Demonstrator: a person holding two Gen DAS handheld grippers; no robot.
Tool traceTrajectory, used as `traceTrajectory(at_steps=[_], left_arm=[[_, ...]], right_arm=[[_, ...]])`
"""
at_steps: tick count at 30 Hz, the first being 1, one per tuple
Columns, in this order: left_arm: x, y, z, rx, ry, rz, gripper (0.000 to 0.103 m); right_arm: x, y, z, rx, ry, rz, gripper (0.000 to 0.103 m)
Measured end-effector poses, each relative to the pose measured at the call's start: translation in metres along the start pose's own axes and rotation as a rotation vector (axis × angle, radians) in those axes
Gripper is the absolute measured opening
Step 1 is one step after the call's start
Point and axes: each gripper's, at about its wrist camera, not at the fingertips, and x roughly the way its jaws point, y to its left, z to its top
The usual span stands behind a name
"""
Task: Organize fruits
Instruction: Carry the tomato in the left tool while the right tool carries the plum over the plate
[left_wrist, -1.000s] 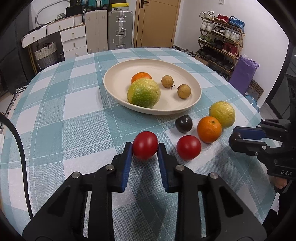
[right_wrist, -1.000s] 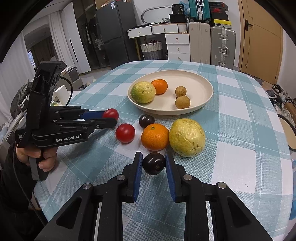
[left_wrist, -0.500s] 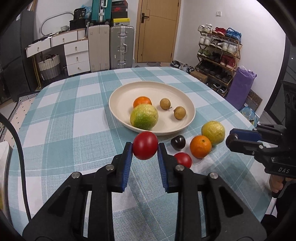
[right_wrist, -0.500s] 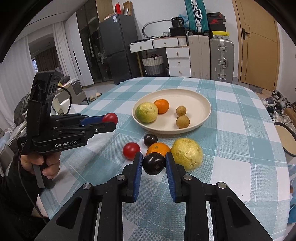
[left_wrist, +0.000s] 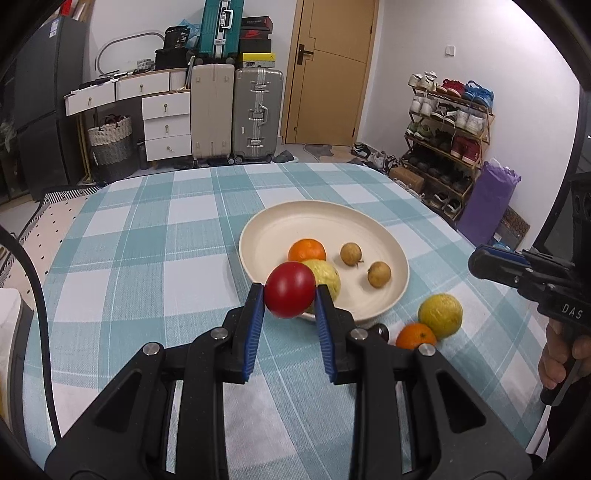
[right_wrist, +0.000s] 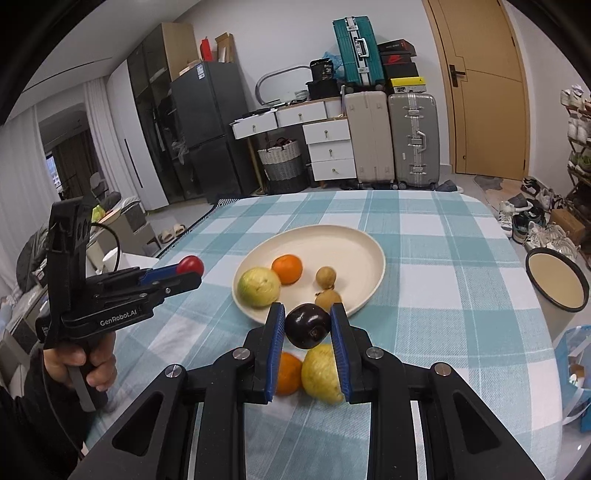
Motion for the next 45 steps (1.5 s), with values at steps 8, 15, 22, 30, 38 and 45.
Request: traceTrajectory(at_steps=[8, 15, 22, 30, 38, 45], left_arm=[[0.013, 0.004, 0.016, 0.015, -0.024, 0.010, 0.025], [0.026, 0.006, 0.024, 0.016, -0.023, 0.018, 0.025], [0.044, 0.012, 0.032, 0.004, -0.015, 0.019, 0.025], [0.072, 0.019, 0.036, 0.001, 0.017, 0.025, 0.025], [0.092, 0.024, 0.032, 0.000, 0.059, 0.019, 0.025], [0.101, 0.027, 0.029, -0.011, 0.075, 0.021, 0.025]], right_arm=[[0.010, -0.007, 0.022, 0.012, -0.021, -0.013, 0.026], [0.016, -0.013, 0.034, 0.023, -0.031, -0.013, 0.026], [0.031, -0.025, 0.040, 0.072, -0.021, -0.004, 0.026], [0.057, -0.036, 0.040, 0.105, 0.023, -0.009, 0.026], [0.083, -0.044, 0.036, 0.110, 0.074, -0.017, 0.026], [0.098, -0.048, 0.033, 0.117, 0.106, -0.026, 0.026]])
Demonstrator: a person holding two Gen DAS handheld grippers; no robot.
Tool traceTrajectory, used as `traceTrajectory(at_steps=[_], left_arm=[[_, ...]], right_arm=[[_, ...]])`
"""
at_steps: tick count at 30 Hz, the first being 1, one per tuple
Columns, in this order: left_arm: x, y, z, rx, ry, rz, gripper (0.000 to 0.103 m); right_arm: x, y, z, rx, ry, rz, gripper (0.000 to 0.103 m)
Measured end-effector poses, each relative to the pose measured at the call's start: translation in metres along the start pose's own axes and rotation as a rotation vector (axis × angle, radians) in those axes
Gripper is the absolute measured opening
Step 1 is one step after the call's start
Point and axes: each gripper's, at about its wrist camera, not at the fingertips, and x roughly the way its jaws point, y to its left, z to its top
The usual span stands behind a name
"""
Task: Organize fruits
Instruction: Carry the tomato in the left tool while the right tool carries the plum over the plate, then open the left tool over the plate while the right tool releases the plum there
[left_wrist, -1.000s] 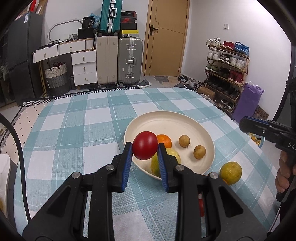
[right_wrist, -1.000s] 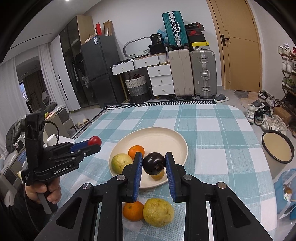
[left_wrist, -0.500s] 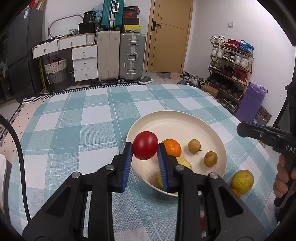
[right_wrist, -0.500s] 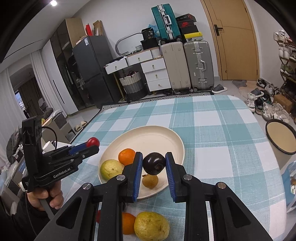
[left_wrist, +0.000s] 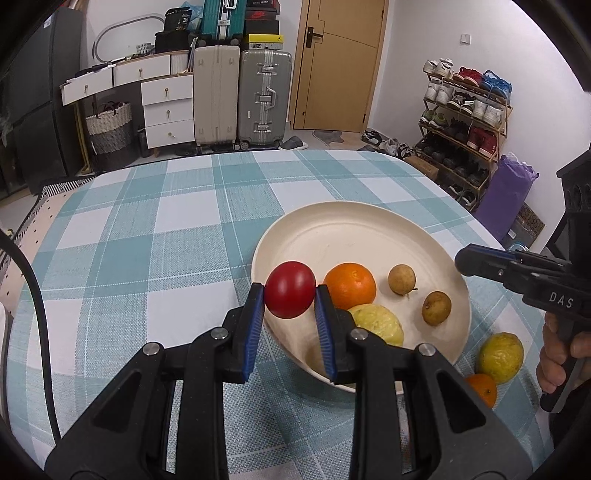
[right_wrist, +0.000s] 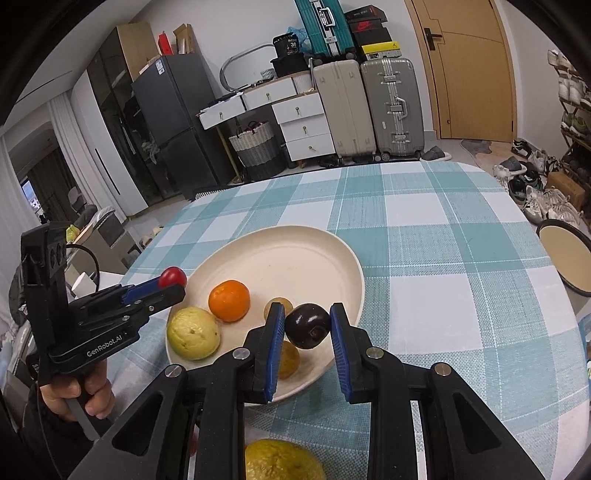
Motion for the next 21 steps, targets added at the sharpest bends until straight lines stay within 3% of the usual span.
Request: traceTrajectory(at_steps=[19, 21], left_arm=[[0.001, 0.000, -0.004, 0.011, 0.004, 0.014, 0.025], [-0.003, 0.001, -0.004, 0.009, -0.009, 0.020, 0.025]], right_arm=[[0.020, 0.002, 0.000, -0.015, 0.045, -0.032, 0.026], [0.018, 0.003, 0.001, -0.016, 0.034, -0.035, 0.032]])
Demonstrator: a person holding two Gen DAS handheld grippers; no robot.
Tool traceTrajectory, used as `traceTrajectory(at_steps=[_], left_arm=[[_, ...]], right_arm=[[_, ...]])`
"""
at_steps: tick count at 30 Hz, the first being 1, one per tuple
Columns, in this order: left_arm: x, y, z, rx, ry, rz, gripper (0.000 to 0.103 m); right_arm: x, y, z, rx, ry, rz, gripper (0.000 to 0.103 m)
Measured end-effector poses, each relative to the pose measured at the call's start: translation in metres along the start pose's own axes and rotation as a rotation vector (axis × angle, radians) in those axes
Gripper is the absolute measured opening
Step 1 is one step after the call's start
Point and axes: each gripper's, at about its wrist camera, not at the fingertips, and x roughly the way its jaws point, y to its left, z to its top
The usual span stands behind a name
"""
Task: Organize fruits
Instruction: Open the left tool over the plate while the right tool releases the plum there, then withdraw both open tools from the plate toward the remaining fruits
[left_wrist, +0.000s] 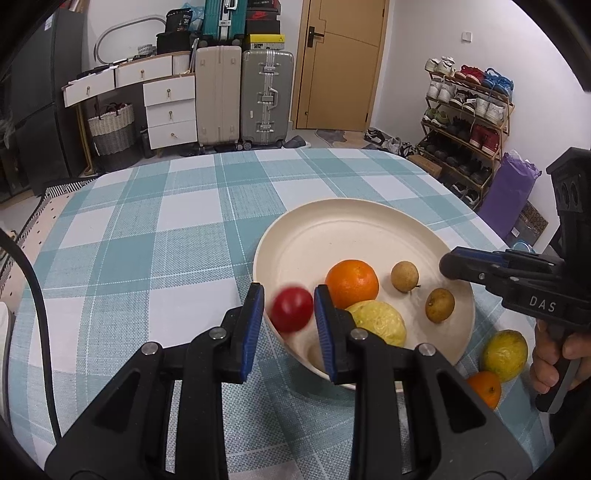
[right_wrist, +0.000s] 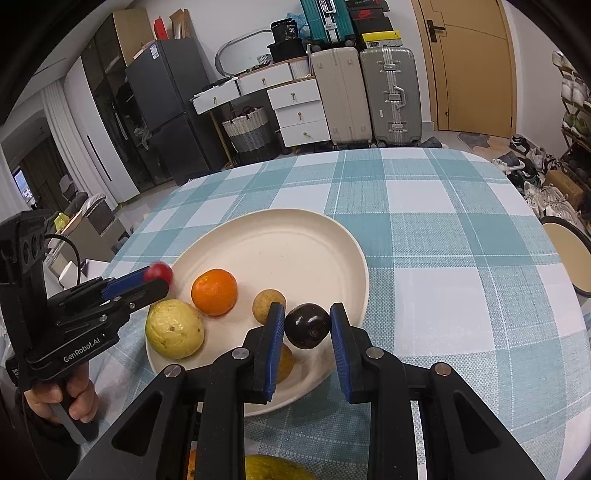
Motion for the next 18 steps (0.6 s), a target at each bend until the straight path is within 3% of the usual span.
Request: traceTrajectory(at_steps=[4, 6, 8, 12, 18], left_arm=[[-0.010, 0.002, 0.001, -0.007, -0.013, 0.000, 0.029], [-0.018, 0.002, 0.001, -0.007, -0.024, 0.001, 0.040], [-0.030, 0.001, -0.001, -0.009, -0.047, 0.009, 0.058], [-0.059, -0.003, -0.007, -0.010, -0.084, 0.019, 0.084], [-0.094, -0.012, -0.024, 0.001, -0.096, 0.026, 0.090]], right_arm=[[-0.014, 0.000, 0.000, 0.003, -0.041, -0.017, 0.046], [-0.022, -0.001, -0.001, -0.002, -0.056, -0.033, 0.050], [-0.032, -0.003, -0.003, 0.007, -0.075, -0.042, 0.056], [-0.055, -0.008, -0.011, 0.037, -0.107, -0.033, 0.089], [-0.084, -0.003, -0.030, 0.027, -0.141, -0.020, 0.102]])
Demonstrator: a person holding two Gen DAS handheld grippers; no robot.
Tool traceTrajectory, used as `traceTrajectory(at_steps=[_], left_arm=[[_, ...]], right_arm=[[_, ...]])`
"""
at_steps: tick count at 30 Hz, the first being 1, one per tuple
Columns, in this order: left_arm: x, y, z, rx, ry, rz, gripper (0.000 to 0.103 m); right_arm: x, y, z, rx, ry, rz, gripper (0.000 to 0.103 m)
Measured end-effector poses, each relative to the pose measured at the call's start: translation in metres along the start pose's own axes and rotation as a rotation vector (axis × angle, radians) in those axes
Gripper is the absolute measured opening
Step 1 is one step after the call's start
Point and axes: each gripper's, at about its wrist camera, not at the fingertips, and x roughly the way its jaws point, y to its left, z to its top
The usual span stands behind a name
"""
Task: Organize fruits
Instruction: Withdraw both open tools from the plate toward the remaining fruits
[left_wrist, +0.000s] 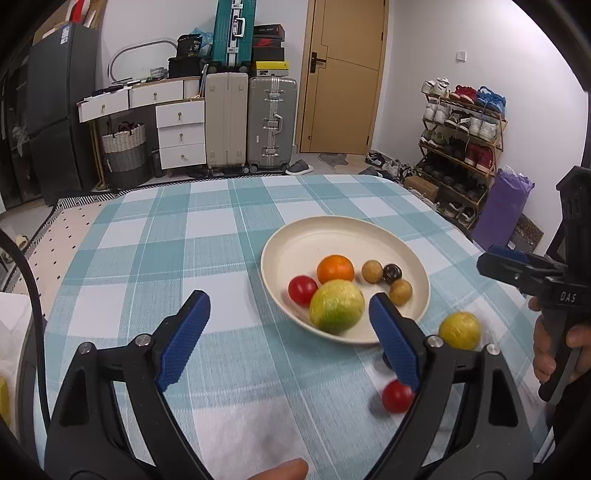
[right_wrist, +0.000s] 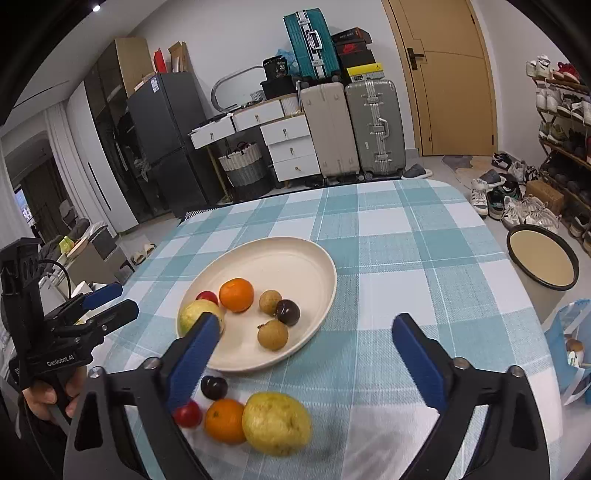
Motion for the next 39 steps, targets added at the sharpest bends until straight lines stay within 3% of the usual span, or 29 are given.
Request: traceTrajectory(at_steps=[2, 13, 25, 39], left_arm=[[-0.009, -0.003, -0.006, 0.000, -0.001, 0.011, 0.101], [-0.049, -0.025, -0.029, 0.001, -0.013, -0.001, 0.102], [-0.024, -0.049, -0.048, 0.041, 0.047, -0.022, 0.102], [-0.001, -0.055, -0.060, 0.047, 0.103, -0.040, 0.102]], right_arm=[[-0.007, 0.002, -0.005, -0.006, 0.003, 0.006, 0.103], [-0.028, 0.003, -0.034, 0.000, 0.029, 0.004, 0.103], [-0.026, 0.006, -0.043, -0.015, 0.067, -0.018, 0.103], [0.000, -0.010, -0.060, 0.080, 0.163, -0.033, 0.103]])
